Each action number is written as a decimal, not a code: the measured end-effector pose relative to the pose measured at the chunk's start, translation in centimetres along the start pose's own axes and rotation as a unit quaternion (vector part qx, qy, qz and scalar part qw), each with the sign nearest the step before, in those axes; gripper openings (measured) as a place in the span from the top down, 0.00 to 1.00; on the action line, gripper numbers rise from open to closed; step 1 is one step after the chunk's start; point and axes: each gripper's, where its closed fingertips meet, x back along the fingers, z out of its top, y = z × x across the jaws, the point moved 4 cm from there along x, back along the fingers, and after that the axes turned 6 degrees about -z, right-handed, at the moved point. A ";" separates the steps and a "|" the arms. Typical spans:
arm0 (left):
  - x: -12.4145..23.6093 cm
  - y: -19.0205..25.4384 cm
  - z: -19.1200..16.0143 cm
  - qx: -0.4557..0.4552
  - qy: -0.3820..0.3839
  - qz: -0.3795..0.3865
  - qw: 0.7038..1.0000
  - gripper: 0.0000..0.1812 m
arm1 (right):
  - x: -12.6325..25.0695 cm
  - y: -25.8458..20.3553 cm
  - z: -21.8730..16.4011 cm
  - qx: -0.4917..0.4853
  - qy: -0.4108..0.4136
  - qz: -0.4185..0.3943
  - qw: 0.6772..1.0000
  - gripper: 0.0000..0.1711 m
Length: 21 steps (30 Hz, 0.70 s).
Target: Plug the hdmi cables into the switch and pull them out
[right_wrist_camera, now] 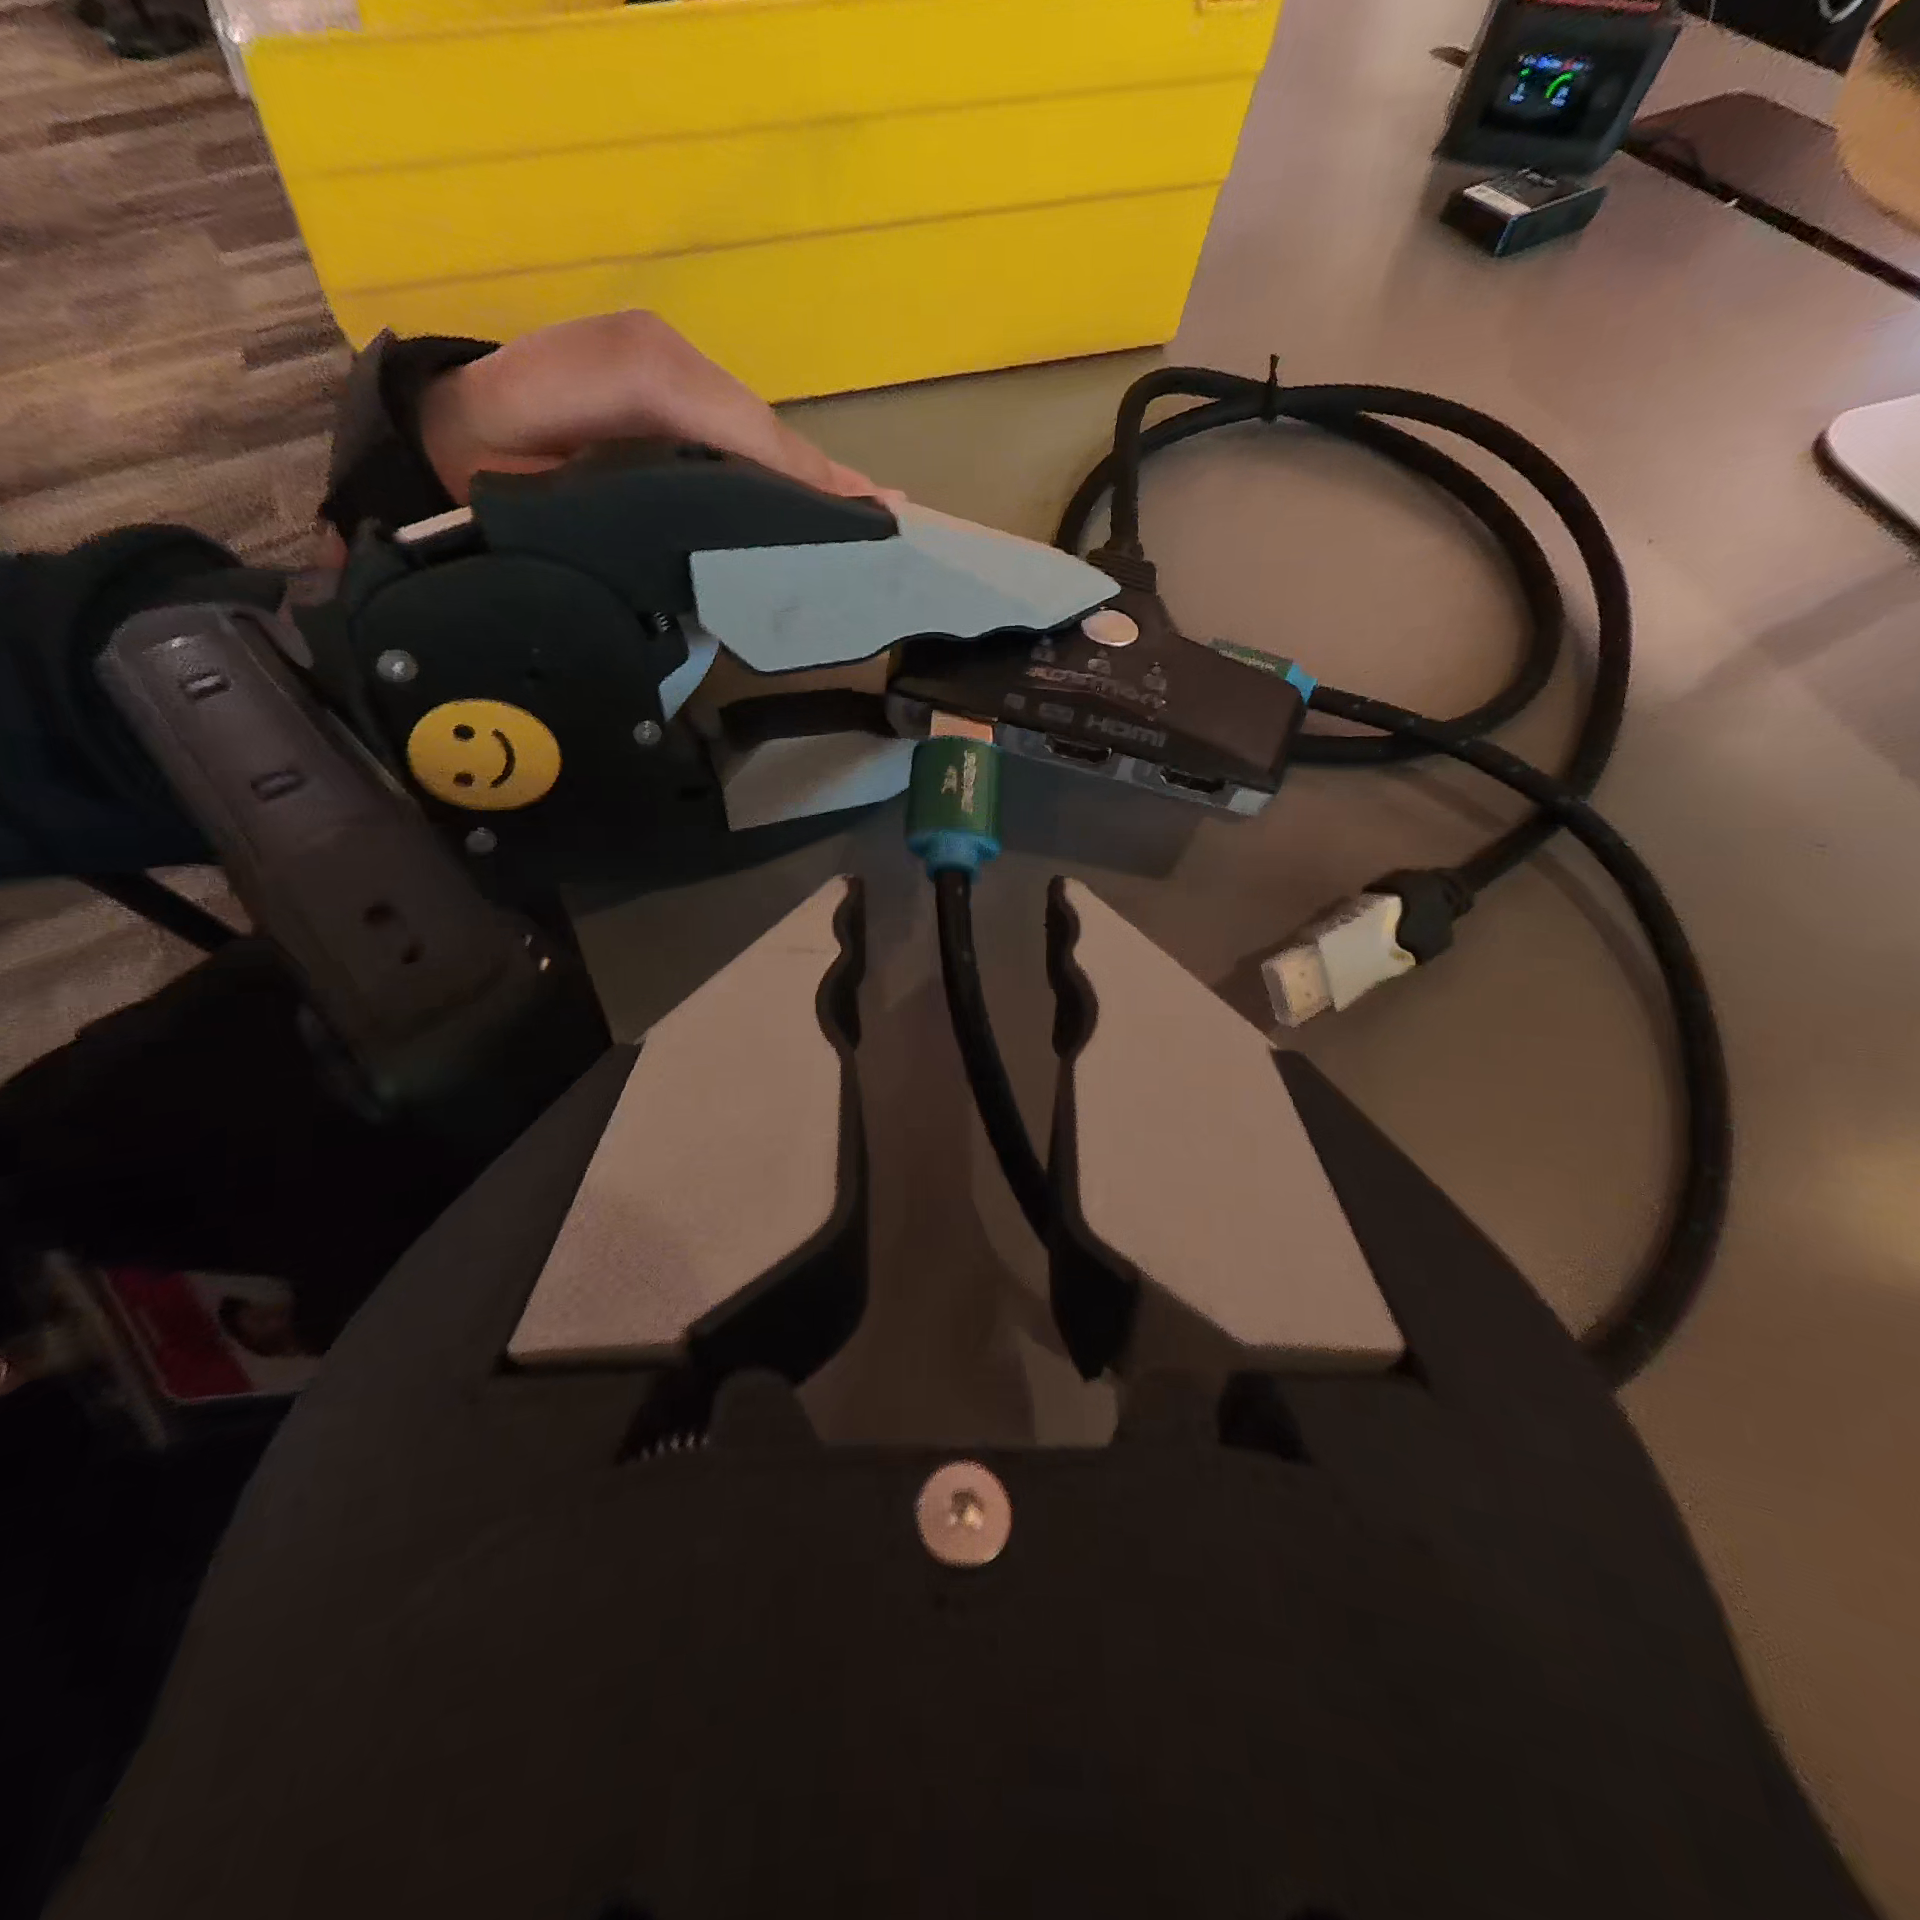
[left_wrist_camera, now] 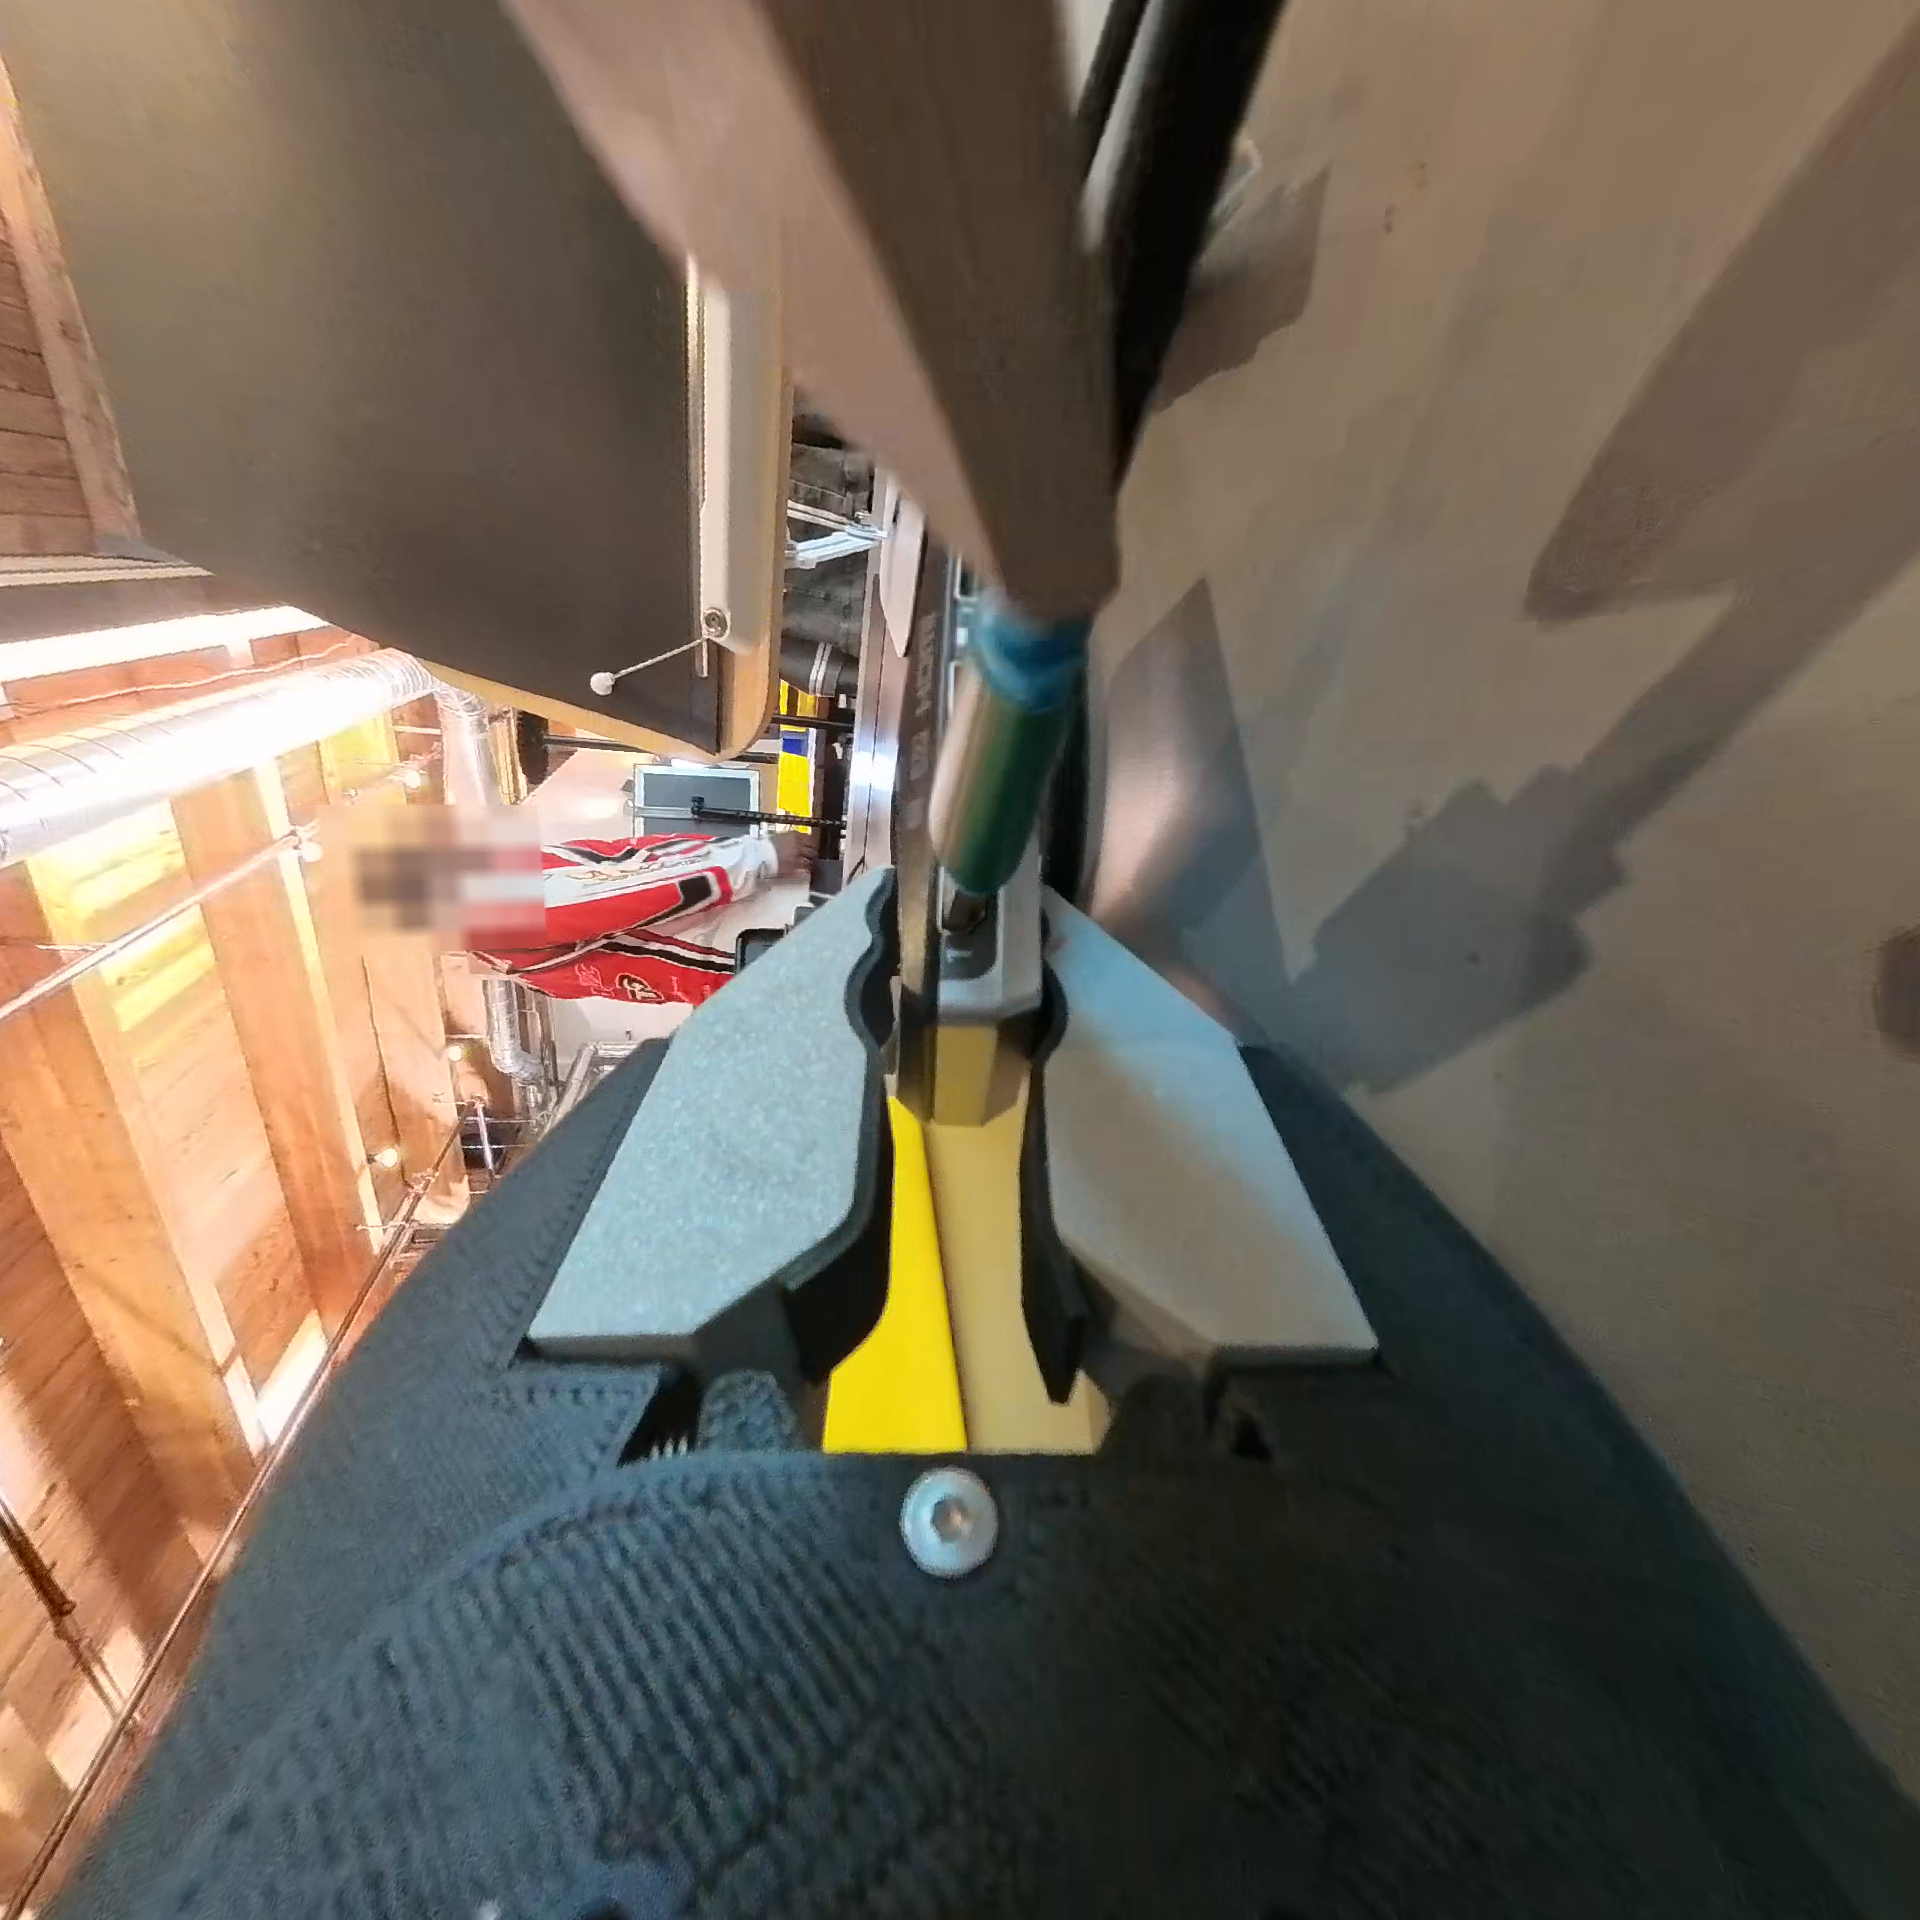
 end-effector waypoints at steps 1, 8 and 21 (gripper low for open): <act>0.0 0.0 0.0 -0.001 0.000 0.002 1.000 0.89 | -0.4 0.0 0.1 -0.008 0.000 0.000 1.000 0.85; 0.0 0.0 -0.1 0.003 -0.003 -0.001 1.000 0.89 | -1.2 -0.2 0.6 -0.046 0.011 -0.003 0.999 0.93; 0.1 -0.1 0.0 0.003 -0.001 -0.001 1.000 0.89 | -1.3 -0.1 -1.0 -0.002 -0.066 -0.041 0.997 0.86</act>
